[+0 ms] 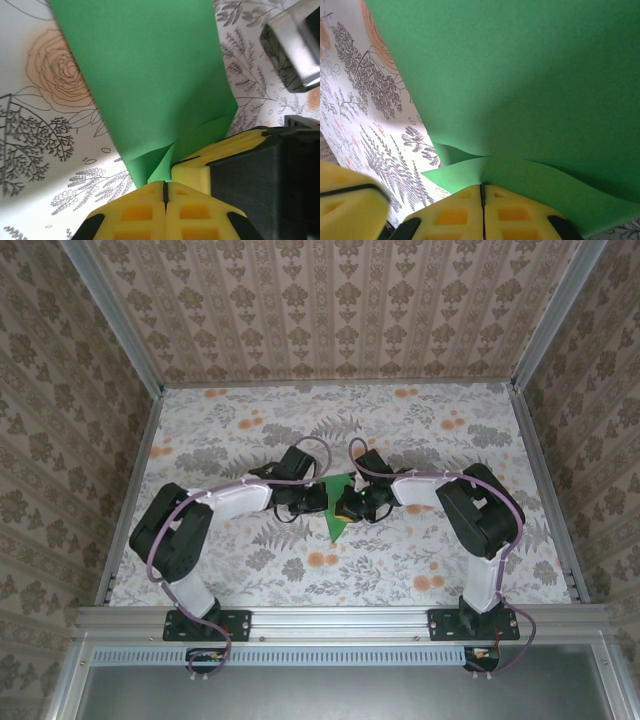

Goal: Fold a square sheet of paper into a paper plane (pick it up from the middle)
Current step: Third fold the triangle at the center of the table.

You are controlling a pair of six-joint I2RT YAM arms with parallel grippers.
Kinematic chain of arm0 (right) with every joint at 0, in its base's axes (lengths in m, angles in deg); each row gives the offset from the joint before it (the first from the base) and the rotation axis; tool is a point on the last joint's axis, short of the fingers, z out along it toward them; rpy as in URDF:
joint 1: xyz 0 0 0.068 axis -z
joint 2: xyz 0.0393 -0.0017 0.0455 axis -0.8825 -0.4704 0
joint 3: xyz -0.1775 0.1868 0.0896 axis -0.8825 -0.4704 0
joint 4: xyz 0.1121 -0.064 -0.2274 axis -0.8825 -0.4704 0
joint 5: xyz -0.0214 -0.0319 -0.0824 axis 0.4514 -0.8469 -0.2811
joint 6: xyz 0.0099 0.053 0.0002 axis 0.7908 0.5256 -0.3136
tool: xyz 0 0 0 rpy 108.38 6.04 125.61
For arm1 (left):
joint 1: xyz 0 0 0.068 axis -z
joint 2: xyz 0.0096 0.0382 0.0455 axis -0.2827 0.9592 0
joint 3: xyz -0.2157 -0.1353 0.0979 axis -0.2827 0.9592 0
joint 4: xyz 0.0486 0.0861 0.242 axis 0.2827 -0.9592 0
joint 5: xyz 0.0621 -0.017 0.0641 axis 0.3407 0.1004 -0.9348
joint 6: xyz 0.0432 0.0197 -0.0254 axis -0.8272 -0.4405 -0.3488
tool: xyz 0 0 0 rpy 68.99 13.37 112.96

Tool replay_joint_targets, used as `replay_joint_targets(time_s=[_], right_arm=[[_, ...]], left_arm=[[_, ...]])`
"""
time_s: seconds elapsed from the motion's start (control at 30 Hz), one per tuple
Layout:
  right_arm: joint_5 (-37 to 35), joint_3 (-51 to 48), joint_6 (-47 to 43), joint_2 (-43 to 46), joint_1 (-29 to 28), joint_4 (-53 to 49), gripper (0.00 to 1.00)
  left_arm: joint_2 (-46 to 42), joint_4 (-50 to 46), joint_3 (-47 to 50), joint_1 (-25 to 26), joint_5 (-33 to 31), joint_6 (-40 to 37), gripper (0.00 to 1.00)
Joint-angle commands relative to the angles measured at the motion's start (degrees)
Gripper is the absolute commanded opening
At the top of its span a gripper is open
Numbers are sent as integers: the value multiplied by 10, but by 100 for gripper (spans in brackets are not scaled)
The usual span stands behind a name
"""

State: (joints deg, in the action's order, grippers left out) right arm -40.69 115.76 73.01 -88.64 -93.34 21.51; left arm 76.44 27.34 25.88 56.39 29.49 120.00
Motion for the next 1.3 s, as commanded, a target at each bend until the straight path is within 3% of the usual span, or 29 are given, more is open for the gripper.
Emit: replay_joint_targets(time_s=[0.0,0.53,0.8,1.27], right_arm=[[-36,-17,-3,-24,0,-58,6],[-17,-25,-1,2,2,-22,5],[18,-23,-48,49,28,-3,5],[11,-20,-76,10,56,-19,5]], left_arm=[[23,4,-23,9,15,-11,1],[77,-41,-44,20,-27,-17,0],[95,-64,-41,22,-38,-26,0],[94,-71,-46,22,-44,-31,0]])
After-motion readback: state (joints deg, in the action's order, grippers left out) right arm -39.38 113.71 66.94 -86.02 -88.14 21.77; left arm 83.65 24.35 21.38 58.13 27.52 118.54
